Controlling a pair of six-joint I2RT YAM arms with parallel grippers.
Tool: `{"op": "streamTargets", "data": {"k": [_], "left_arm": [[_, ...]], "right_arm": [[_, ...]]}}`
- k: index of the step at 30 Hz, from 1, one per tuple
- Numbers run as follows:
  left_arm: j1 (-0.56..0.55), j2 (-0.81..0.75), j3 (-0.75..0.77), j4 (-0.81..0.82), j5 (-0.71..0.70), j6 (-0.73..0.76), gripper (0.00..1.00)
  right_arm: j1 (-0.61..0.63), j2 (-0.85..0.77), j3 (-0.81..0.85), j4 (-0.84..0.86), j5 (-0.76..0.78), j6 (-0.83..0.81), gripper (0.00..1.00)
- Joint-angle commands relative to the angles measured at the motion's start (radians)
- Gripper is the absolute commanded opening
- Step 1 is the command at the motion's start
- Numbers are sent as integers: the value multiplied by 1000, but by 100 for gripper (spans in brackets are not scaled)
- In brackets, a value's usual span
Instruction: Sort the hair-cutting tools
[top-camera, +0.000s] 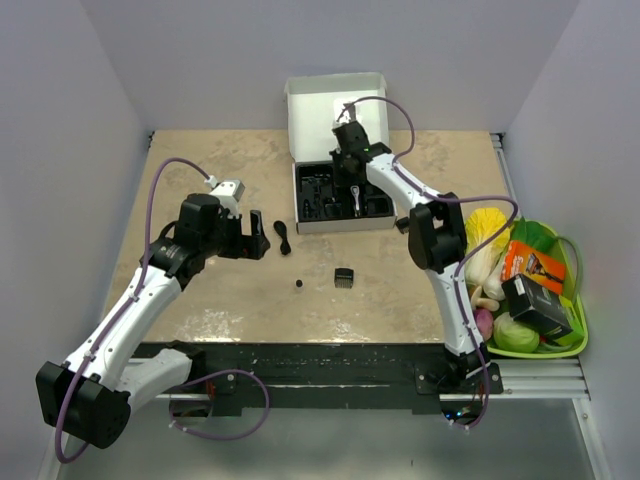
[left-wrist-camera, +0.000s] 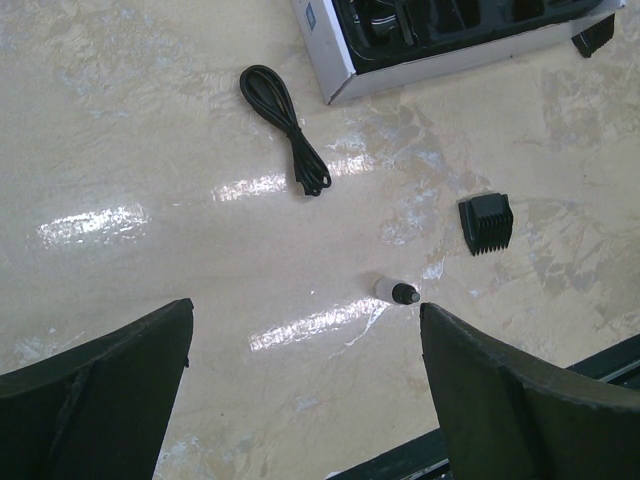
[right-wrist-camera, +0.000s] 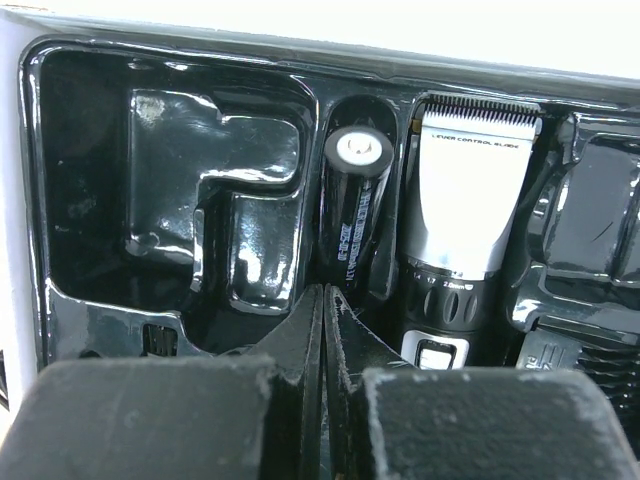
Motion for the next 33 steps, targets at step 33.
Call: {"op": "streamTargets", "data": {"k": [33], "left_arm": [[0,4,20,24,9,23,99]], "right_arm": [[9,28,35,114,76,-3,0]]}}
